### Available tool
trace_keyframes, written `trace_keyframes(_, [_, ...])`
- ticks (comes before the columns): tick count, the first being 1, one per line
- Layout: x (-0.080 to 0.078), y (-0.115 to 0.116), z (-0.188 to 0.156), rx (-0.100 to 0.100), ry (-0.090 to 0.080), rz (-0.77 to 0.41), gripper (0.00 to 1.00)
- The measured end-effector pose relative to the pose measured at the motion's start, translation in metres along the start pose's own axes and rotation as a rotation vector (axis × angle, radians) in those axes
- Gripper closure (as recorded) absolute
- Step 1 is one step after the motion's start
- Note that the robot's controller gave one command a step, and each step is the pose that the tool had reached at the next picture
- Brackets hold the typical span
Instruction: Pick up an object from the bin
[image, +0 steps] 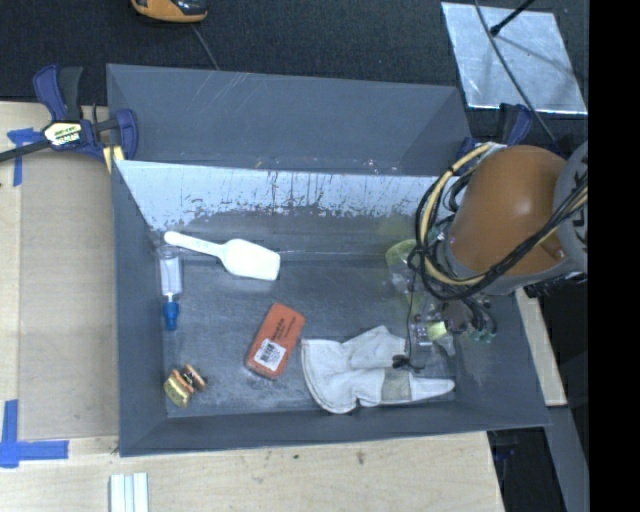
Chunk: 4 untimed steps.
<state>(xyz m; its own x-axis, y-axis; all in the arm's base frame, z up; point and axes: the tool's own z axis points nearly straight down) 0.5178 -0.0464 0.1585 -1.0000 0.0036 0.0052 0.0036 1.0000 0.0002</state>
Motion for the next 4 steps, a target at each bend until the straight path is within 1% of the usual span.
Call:
trace_keyframes(1, [-0.002, 0.000, -0.004, 0.001, -0.008, -0.001, 0.00])
trace_keyframes(2, [0.000, 0.006, 0.029, 0.002, -0.016, -0.055, 0.00])
trace_keyframes(3, [0.006, 0.018, 0.062, 0.000, -0.003, -0.069, 0.00])
trace_keyframes(4, [0.006, 0.015, 0.087, 0.000, -0.007, 0.065, 1.00])
